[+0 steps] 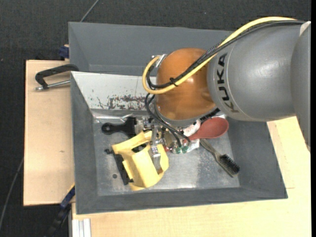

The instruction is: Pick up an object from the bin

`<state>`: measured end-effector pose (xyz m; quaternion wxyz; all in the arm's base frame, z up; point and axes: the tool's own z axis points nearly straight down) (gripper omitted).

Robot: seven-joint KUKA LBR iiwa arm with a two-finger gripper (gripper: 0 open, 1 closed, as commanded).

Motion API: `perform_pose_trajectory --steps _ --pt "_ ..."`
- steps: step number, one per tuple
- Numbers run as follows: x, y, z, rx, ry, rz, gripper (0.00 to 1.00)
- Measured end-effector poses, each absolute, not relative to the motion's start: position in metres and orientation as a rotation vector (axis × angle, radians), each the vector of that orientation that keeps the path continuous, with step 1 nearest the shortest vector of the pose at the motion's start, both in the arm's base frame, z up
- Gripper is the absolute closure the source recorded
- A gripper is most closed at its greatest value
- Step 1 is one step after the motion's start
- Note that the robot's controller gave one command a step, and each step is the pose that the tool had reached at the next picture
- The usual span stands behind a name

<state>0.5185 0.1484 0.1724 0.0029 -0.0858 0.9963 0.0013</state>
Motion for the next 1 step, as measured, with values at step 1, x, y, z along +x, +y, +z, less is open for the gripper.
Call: perform_pose_trajectory --steps 1 --pt "0.5118 0.1532 0.0933 -0.923 2.985 0.005 0.0"
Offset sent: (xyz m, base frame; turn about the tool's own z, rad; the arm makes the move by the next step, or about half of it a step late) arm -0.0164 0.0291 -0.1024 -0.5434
